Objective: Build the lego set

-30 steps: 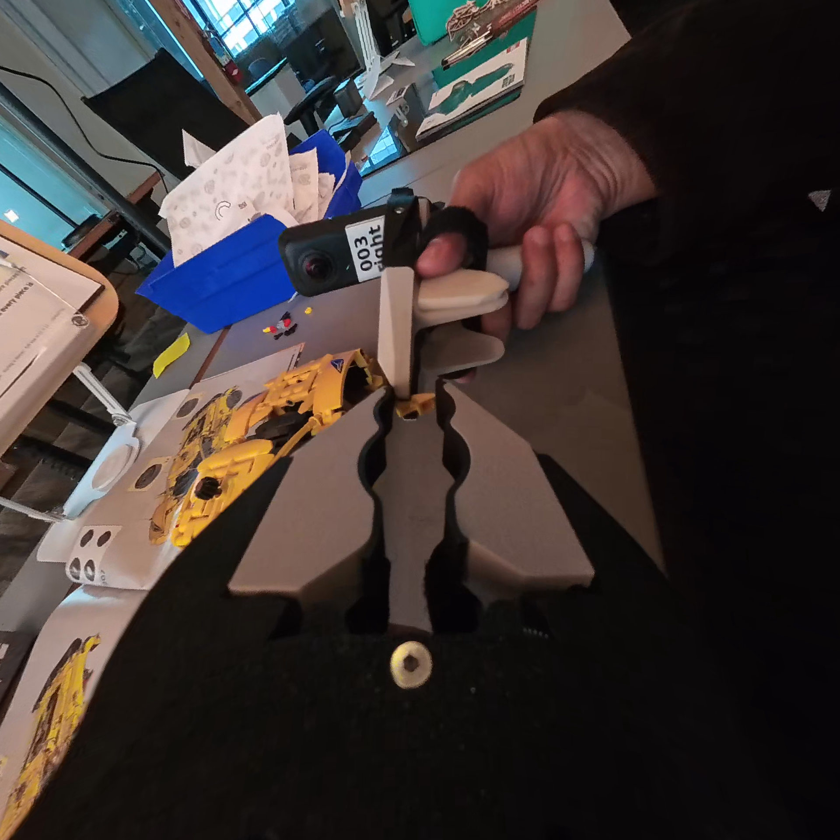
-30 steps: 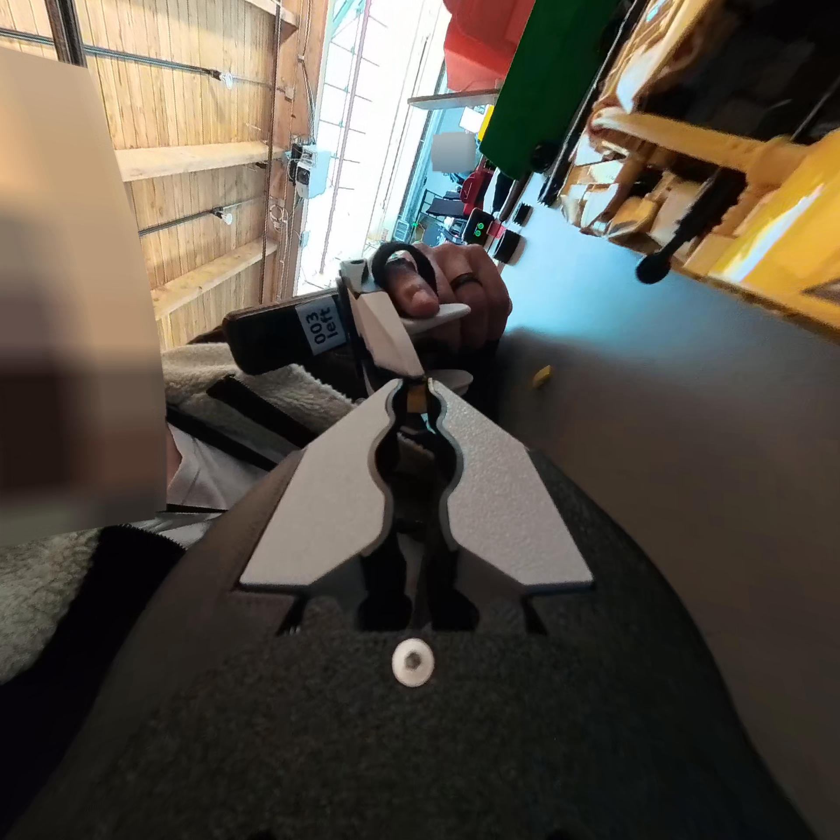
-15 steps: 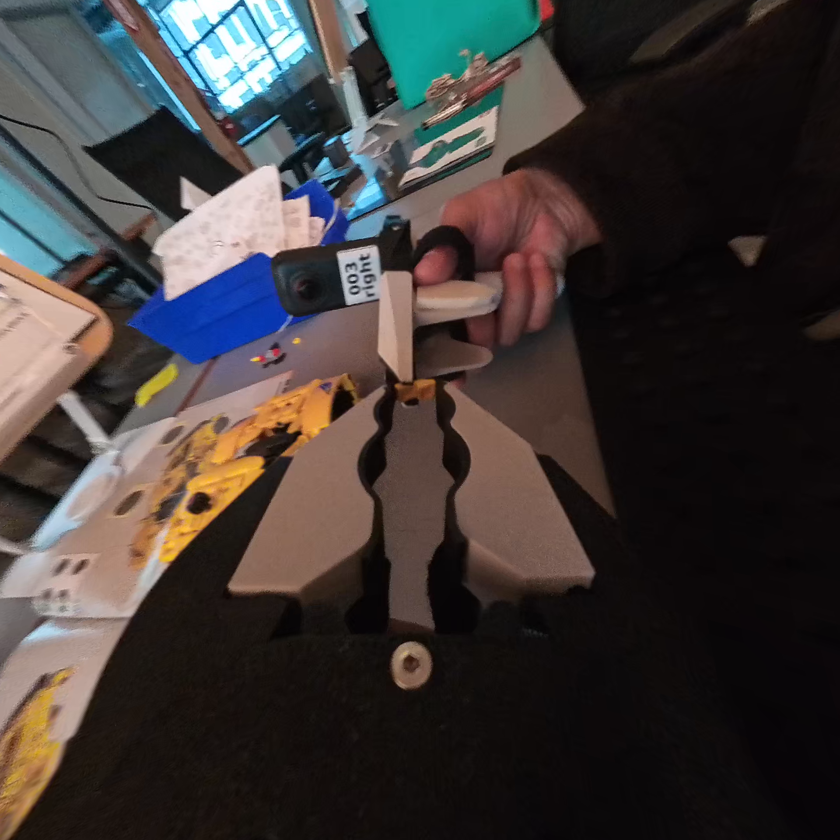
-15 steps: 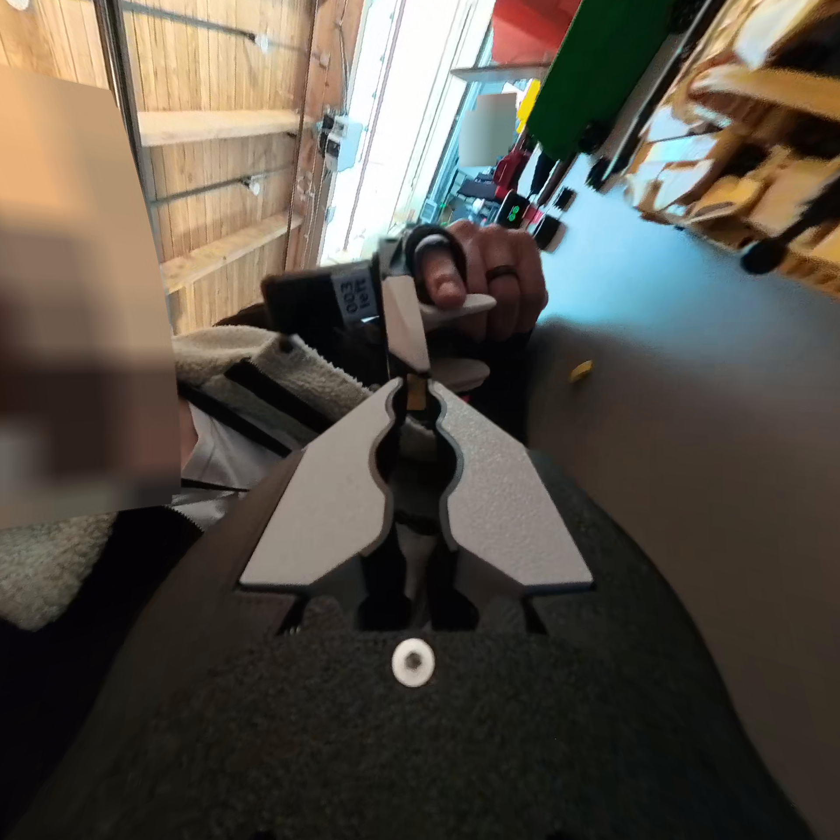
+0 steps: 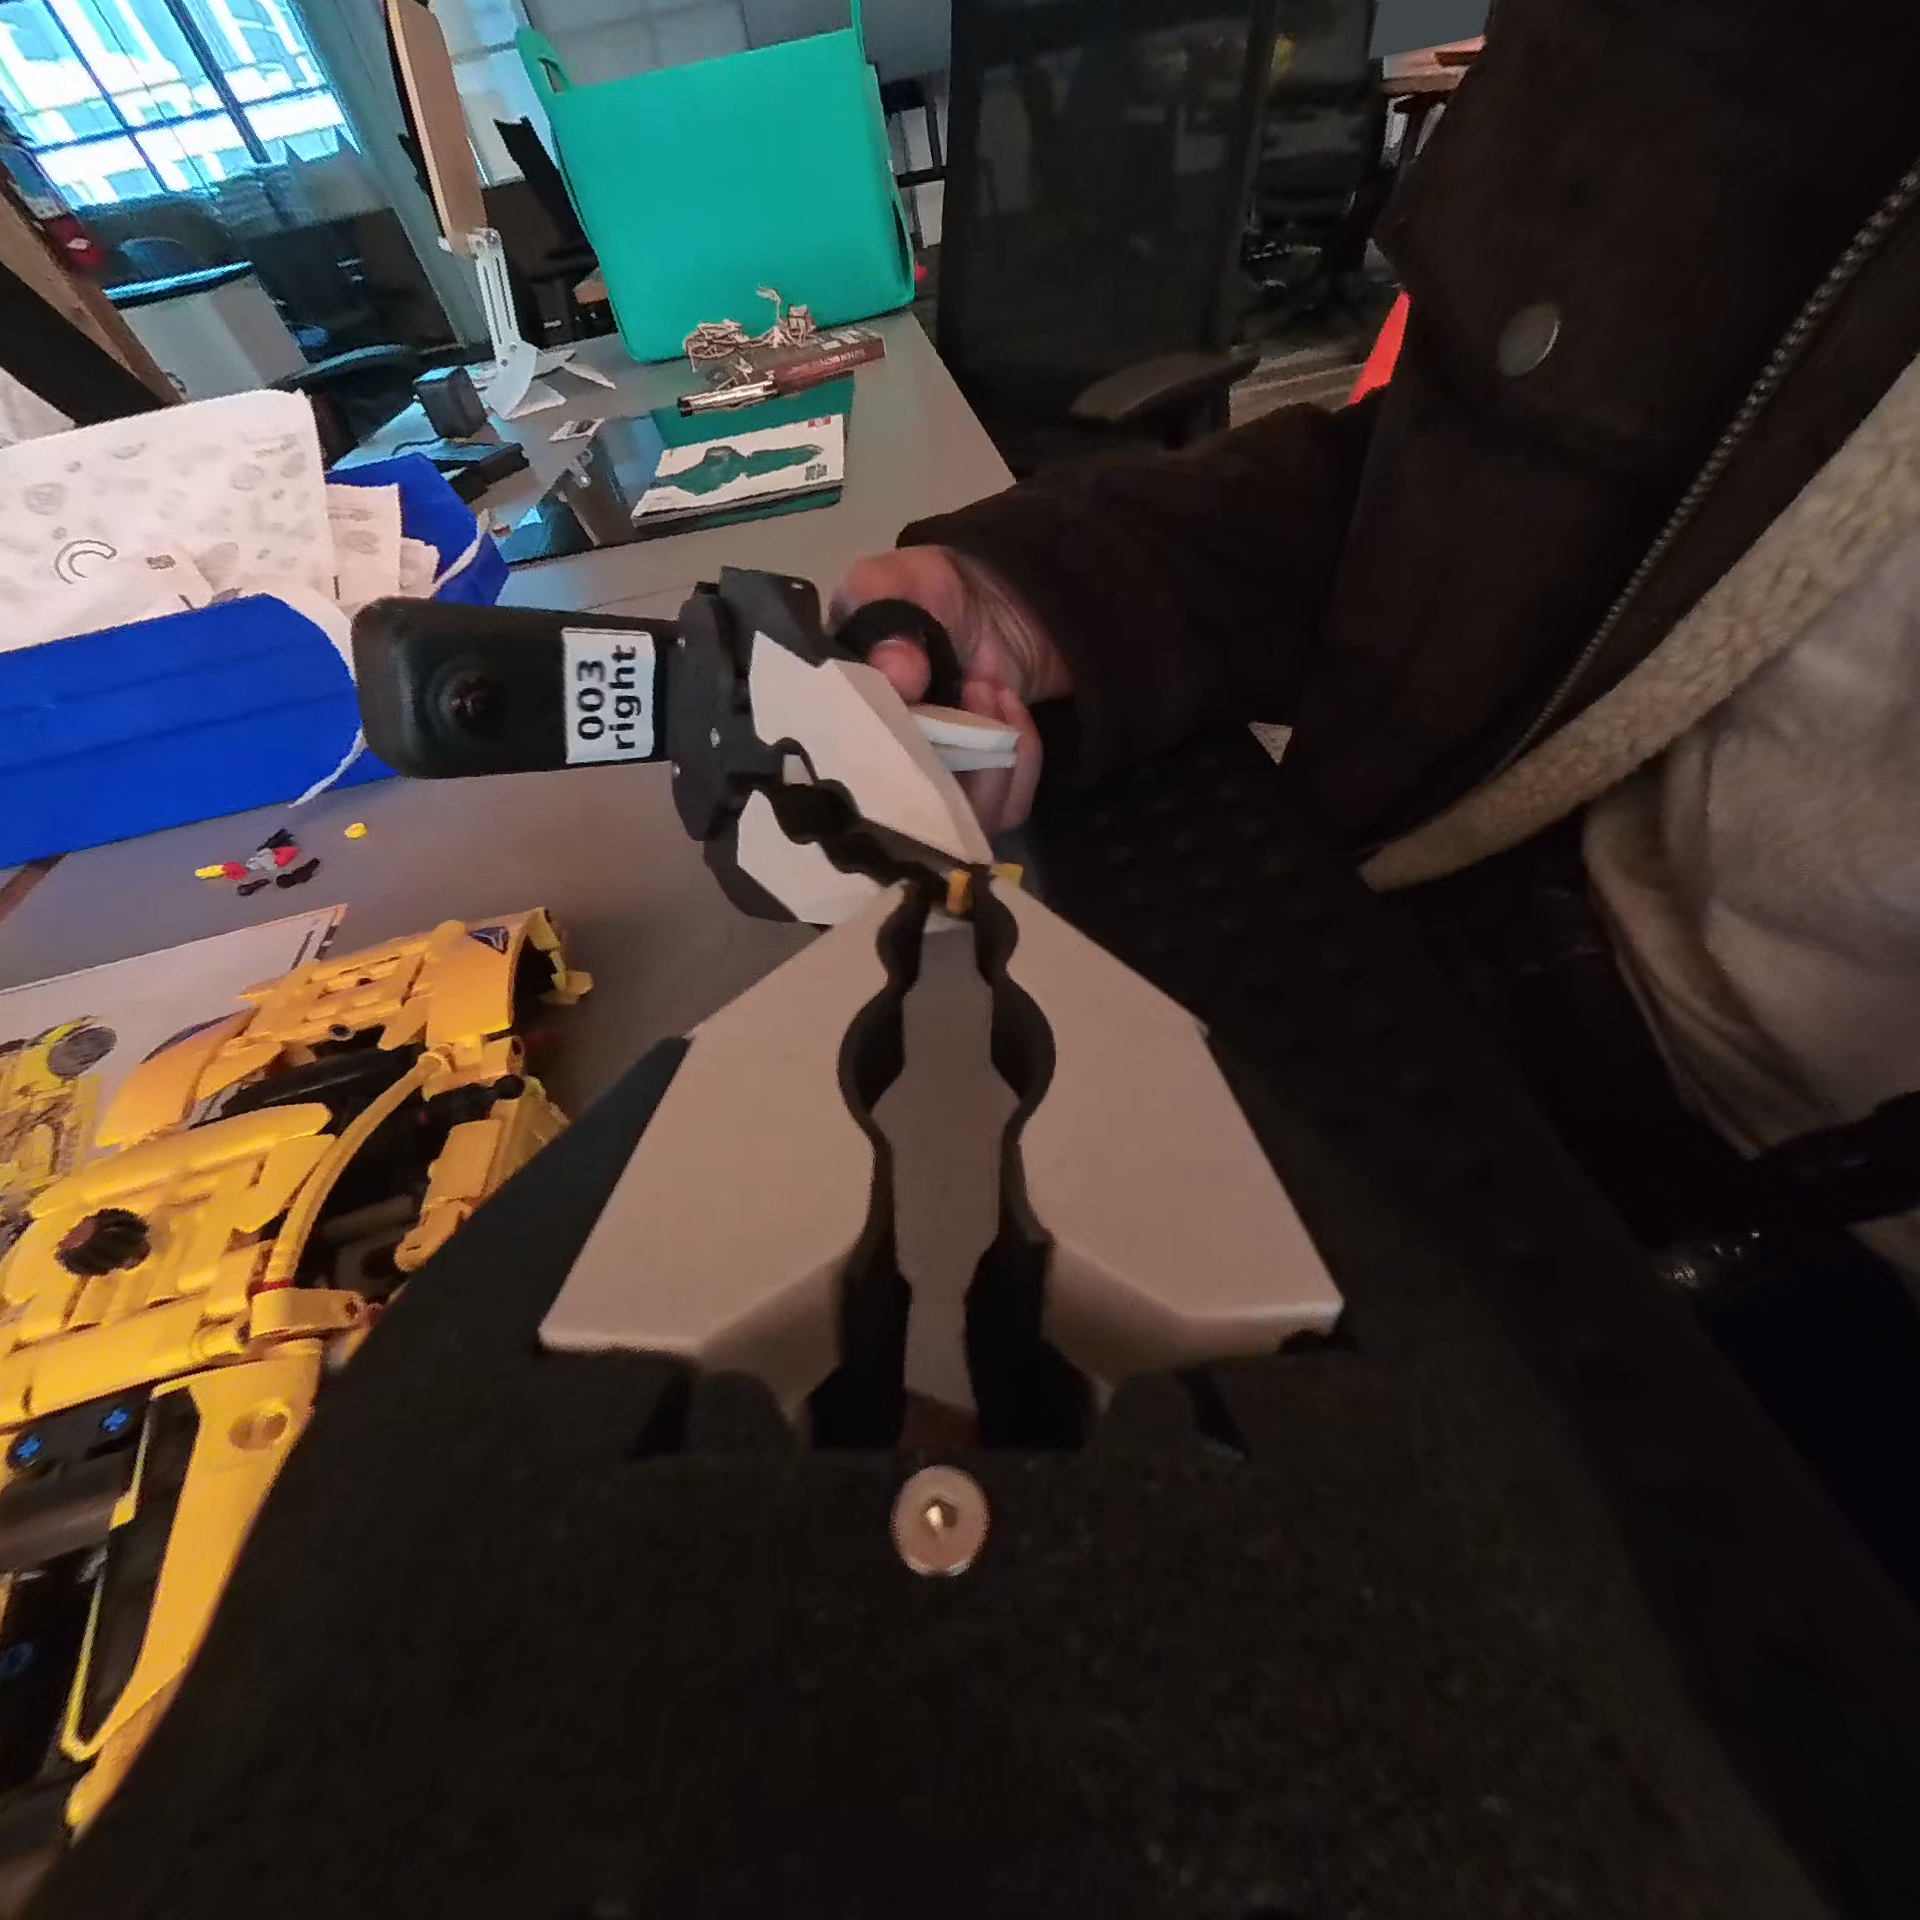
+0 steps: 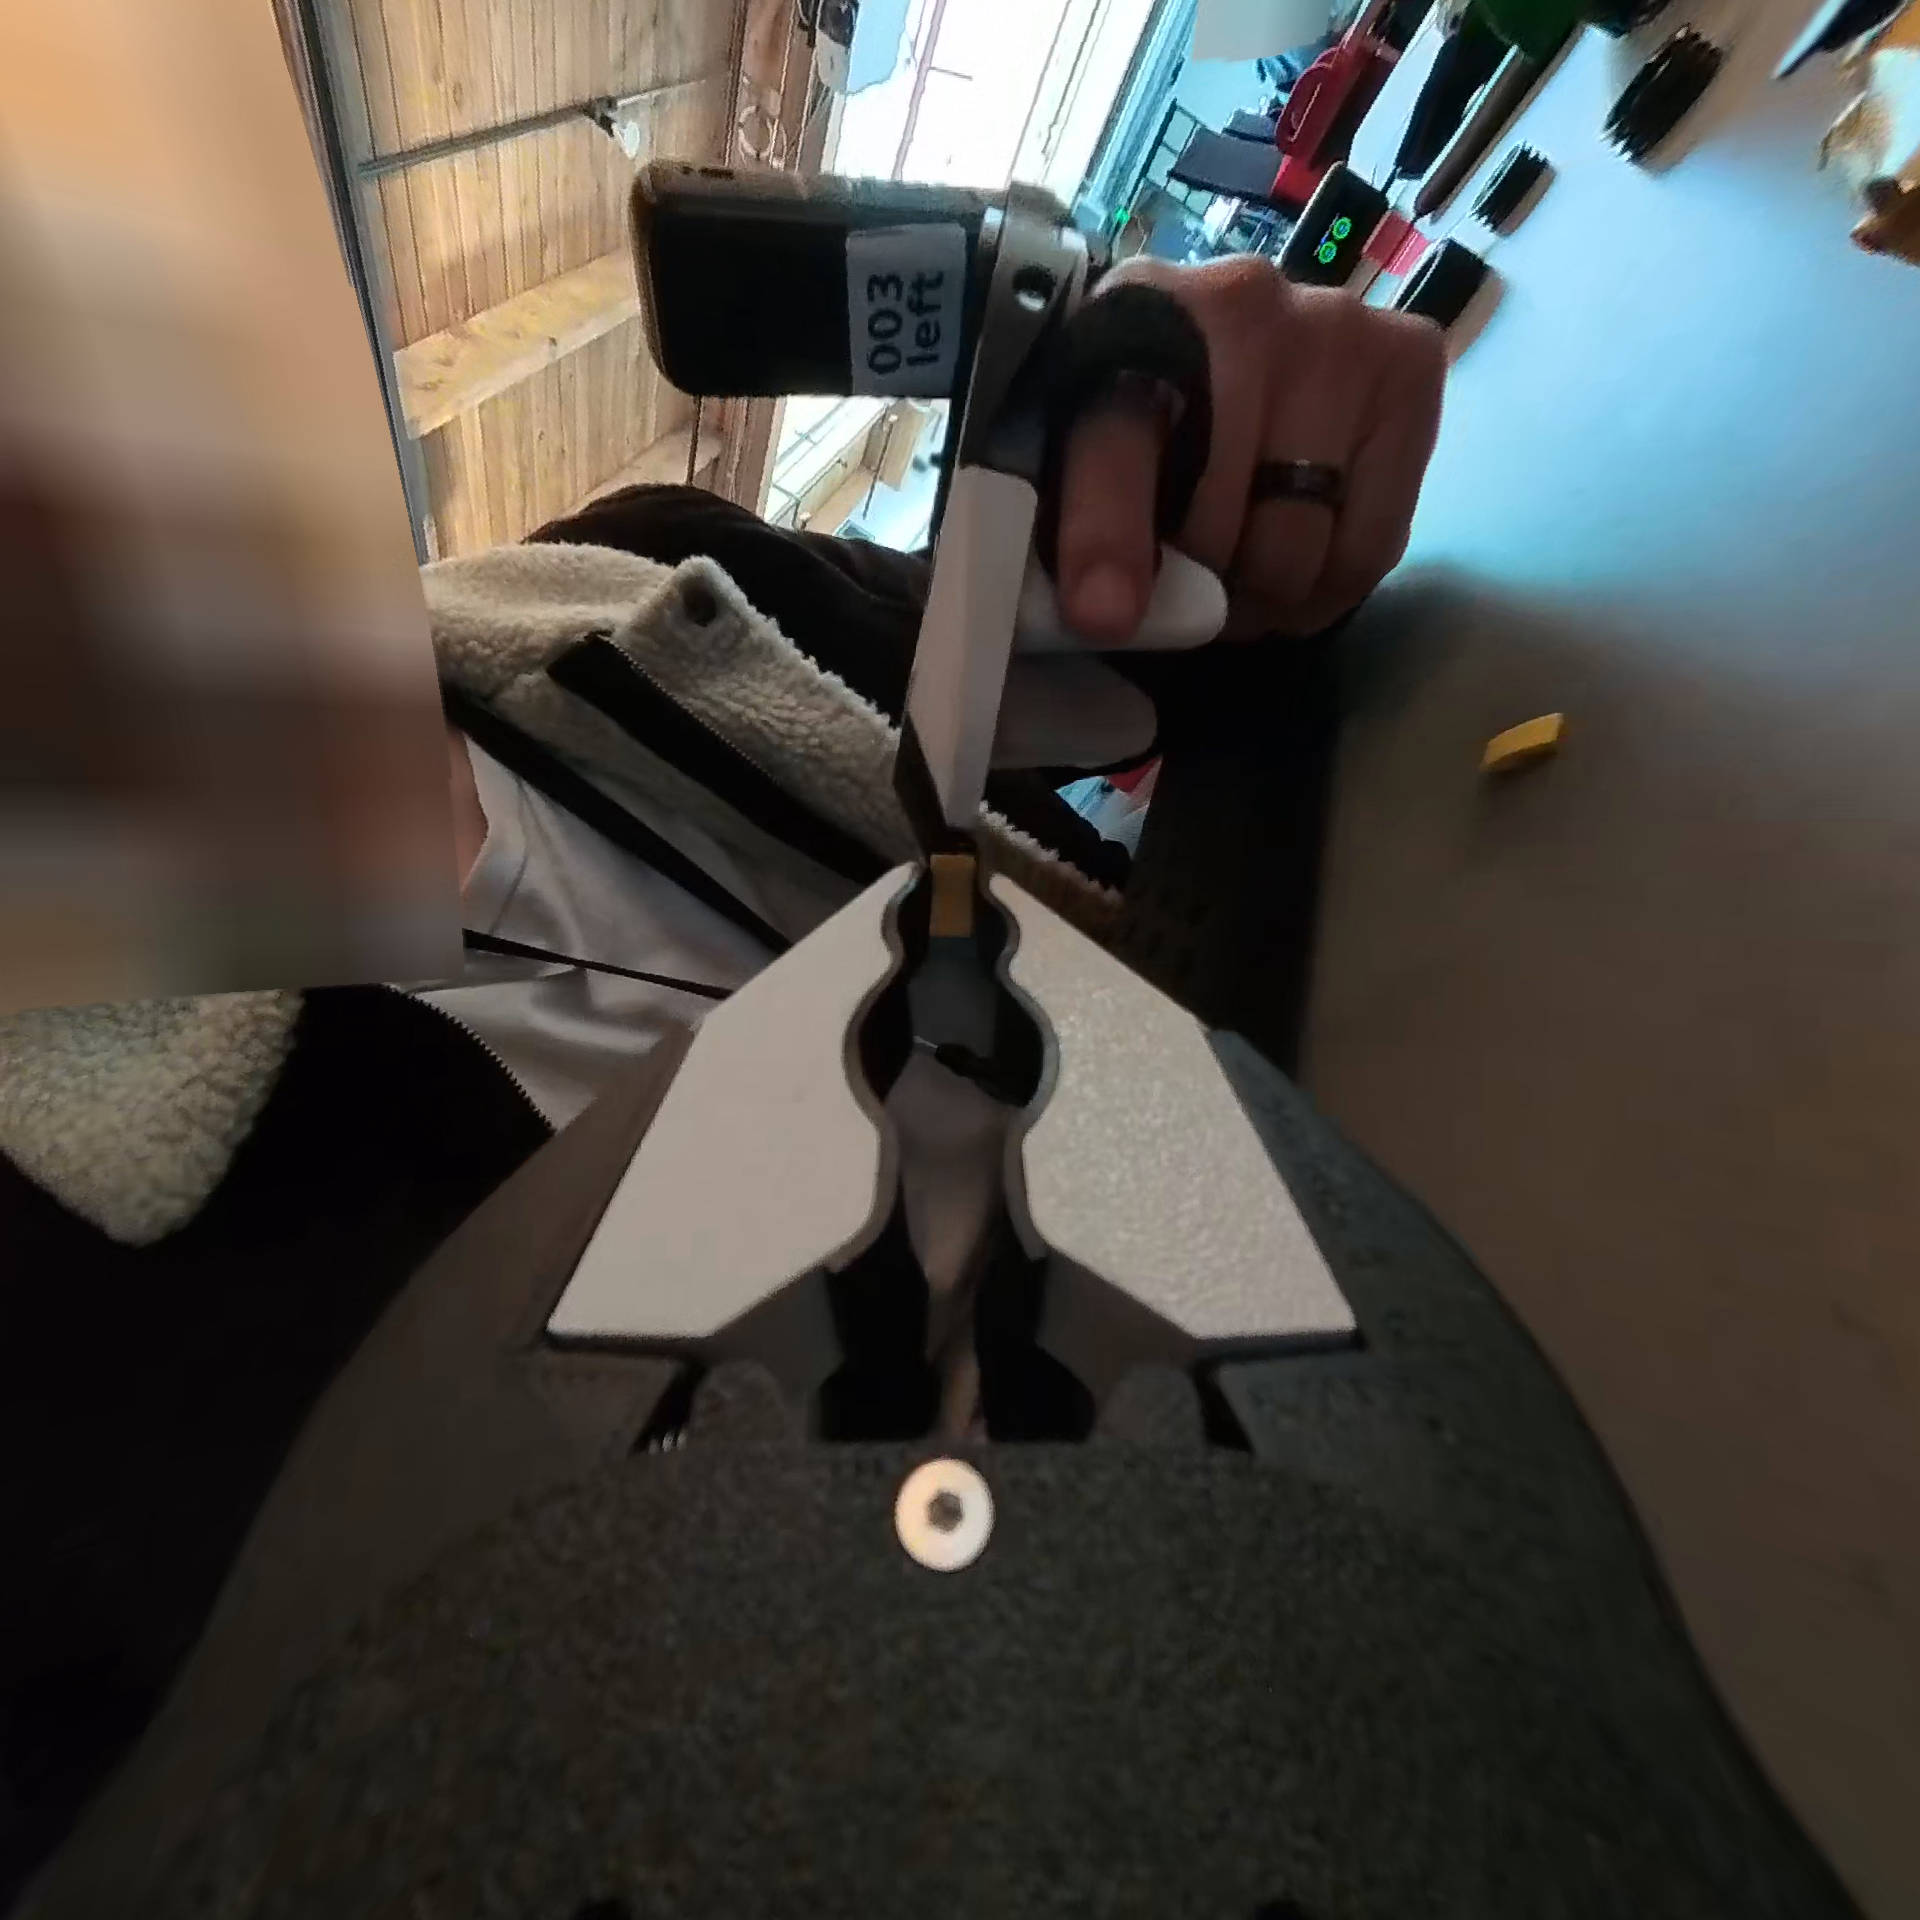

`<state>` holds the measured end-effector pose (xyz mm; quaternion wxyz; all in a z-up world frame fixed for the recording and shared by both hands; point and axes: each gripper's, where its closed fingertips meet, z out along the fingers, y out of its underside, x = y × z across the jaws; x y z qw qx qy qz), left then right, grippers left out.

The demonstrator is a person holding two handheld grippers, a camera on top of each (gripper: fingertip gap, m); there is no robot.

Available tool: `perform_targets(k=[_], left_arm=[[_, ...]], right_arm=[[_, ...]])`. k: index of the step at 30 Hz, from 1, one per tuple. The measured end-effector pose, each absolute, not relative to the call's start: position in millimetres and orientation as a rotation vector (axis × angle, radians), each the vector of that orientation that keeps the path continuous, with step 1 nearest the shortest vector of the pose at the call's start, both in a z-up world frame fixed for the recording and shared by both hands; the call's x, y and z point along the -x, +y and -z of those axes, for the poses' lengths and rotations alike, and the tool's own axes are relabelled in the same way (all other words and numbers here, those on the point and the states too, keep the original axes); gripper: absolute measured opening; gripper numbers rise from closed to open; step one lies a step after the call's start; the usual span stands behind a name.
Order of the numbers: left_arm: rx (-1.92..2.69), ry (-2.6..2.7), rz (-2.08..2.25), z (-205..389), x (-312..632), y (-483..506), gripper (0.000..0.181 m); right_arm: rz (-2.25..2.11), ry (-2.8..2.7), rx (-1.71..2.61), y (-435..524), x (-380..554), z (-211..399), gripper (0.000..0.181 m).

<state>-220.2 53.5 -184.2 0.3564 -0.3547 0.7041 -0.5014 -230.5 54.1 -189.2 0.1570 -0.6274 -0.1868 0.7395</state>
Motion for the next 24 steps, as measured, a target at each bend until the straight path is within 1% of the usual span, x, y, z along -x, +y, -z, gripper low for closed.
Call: perform_targets(k=[2, 5, 8, 15, 17, 18, 19, 21, 24], left_arm=[[0.918, 1.828, 1.29, 185.0, 220.9, 53.1, 0.015], [0.914, 1.849, 1.291, 188.4, 221.8, 49.5, 0.016], [0.88, 1.878, 1.298, 190.6, 224.4, 43.0, 0.007], [0.868, 1.846, 1.254, 189.5, 221.2, 52.2, 0.004], [0.937, 1.804, 1.3, 186.6, 218.5, 61.2, 0.004], [0.982, 1.791, 1.334, 186.8, 217.3, 65.5, 0.003], [1.028, 1.77, 1.369, 187.4, 215.8, 70.1, 0.003], [1.078, 1.733, 1.464, 185.0, 215.8, 74.2, 0.003], [1.105, 1.693, 1.607, 178.0, 218.9, 77.1, 0.003]], right_arm=[[-2.124, -0.55, 1.802, 51.4, 232.4, 190.1, 0.007], [-2.126, -0.569, 1.802, 48.9, 233.7, 189.9, 0.007], [-2.135, -0.577, 1.81, 46.8, 235.2, 190.9, 0.007], [-2.081, -0.515, 1.796, 57.0, 231.3, 189.6, 0.008], [-1.956, -0.492, 1.795, 68.1, 227.0, 189.9, 0.014], [-1.838, -0.497, 1.807, 73.2, 225.4, 192.8, 0.019], [-1.703, -0.527, 1.808, 76.3, 224.4, 195.1, 0.02], [-1.431, -0.565, 1.762, 83.8, 222.7, 193.6, 0.032], [-1.169, -0.615, 1.617, 82.2, 220.6, 179.1, 0.027]])
